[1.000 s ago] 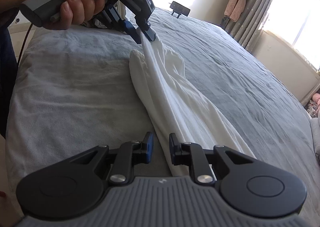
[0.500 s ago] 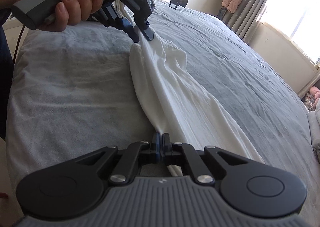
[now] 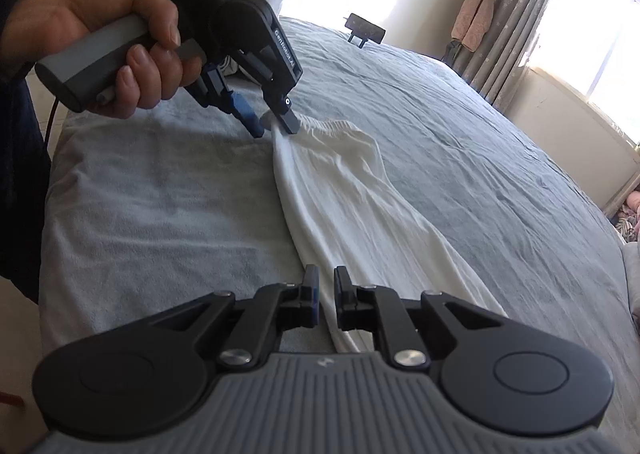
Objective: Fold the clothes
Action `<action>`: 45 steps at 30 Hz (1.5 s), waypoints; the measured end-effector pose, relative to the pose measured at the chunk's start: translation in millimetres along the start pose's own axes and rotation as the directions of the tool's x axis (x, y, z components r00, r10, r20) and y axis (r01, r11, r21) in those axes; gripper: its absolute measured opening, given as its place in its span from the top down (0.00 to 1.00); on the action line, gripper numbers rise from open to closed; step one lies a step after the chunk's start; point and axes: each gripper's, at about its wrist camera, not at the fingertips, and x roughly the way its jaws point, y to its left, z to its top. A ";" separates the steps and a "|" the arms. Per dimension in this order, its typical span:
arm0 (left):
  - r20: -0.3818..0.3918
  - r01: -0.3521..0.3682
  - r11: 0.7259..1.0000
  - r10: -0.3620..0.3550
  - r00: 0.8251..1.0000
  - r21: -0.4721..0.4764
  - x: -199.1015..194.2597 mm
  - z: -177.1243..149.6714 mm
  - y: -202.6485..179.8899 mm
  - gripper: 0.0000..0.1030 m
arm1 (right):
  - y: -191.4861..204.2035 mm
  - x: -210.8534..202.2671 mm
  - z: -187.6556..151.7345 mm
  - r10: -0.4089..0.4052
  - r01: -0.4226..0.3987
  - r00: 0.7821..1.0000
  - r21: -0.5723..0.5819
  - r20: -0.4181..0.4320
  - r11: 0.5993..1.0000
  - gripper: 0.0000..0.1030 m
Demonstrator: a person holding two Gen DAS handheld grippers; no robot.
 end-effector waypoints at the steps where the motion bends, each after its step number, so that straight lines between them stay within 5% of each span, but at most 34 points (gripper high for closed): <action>1: 0.000 0.013 1.000 -0.013 1.000 -0.010 -1.6 1.5 1.0 0.59 | -3.4 -0.4 3.5 -0.014 0.014 1.000 0.010 0.014 1.000 0.85; 2: 0.001 0.026 0.999 -0.026 1.000 -0.020 -2.9 3.5 2.0 0.57 | -6.7 -0.5 7.0 -0.027 0.027 0.999 0.019 0.027 0.999 0.82; 4: 0.008 0.055 0.997 -0.055 0.998 -0.049 -7.0 8.2 4.2 0.52 | -8.4 6.1 12.8 -0.038 0.038 0.999 0.016 0.037 0.999 0.49; 6: 0.019 0.080 0.994 -0.079 0.997 -0.074 -10.7 13.5 5.9 0.51 | -5.4 15.7 22.0 -0.032 0.033 0.998 -0.011 0.051 0.999 0.35; 11: 0.046 0.126 0.982 -0.121 0.992 -0.142 -18.8 25.3 13.9 0.51 | 17.0 55.9 69.4 0.070 -0.062 0.996 -0.131 0.061 0.989 0.35; 15: 0.067 0.115 0.981 -0.106 0.992 -0.157 -24.1 34.4 20.2 0.51 | 43.9 107.8 106.5 0.125 -0.122 0.992 -0.289 -0.008 0.949 0.35; 17: 0.075 0.119 0.979 -0.107 0.991 -0.168 -27.9 39.3 25.8 0.51 | 50.2 128.8 114.6 0.114 -0.122 0.993 -0.336 -0.044 0.934 0.37; 18: 0.079 0.120 0.978 -0.108 0.991 -0.171 -29.4 41.3 28.5 0.51 | 50.1 137.6 118.2 0.096 -0.113 0.993 -0.349 -0.064 0.930 0.54; 19: 0.079 0.116 0.979 -0.104 0.991 -0.170 -29.9 42.7 29.6 0.51 | 44.1 142.8 122.5 0.081 -0.104 0.993 -0.340 -0.082 0.935 0.86; 20: 0.078 0.112 0.979 -0.100 0.992 -0.169 -30.2 44.1 30.7 0.51 | 33.5 143.3 127.5 0.076 -0.098 0.993 -0.294 -0.085 0.951 0.93; 26: 0.020 0.100 0.984 -0.098 0.995 -0.147 -18.0 49.3 21.9 0.51 | -52.8 126.7 146.0 0.050 -0.049 0.998 0.023 -0.043 0.999 0.93; 30: -0.029 0.101 0.993 -0.103 0.994 -0.069 3.7 53.1 1.5 0.51 | -80.5 134.0 154.7 -0.055 0.059 0.997 0.088 -0.045 0.994 0.93; 36: -0.041 0.107 0.994 -0.106 0.994 0.030 40.8 70.6 -10.9 0.51 | -98.6 137.9 155.9 -0.090 0.092 0.996 0.155 -0.021 0.984 0.93; 41: -0.042 0.286 0.952 -0.283 0.958 0.108 58.8 72.6 -14.9 0.54 | -103.2 139.8 148.7 -0.081 0.084 0.996 0.186 -0.022 0.979 0.93; 45: -0.098 0.319 0.935 -0.307 0.947 0.151 77.0 60.6 -25.8 0.75 | -107.1 137.7 147.4 -0.059 0.058 0.998 0.224 0.000 0.973 0.93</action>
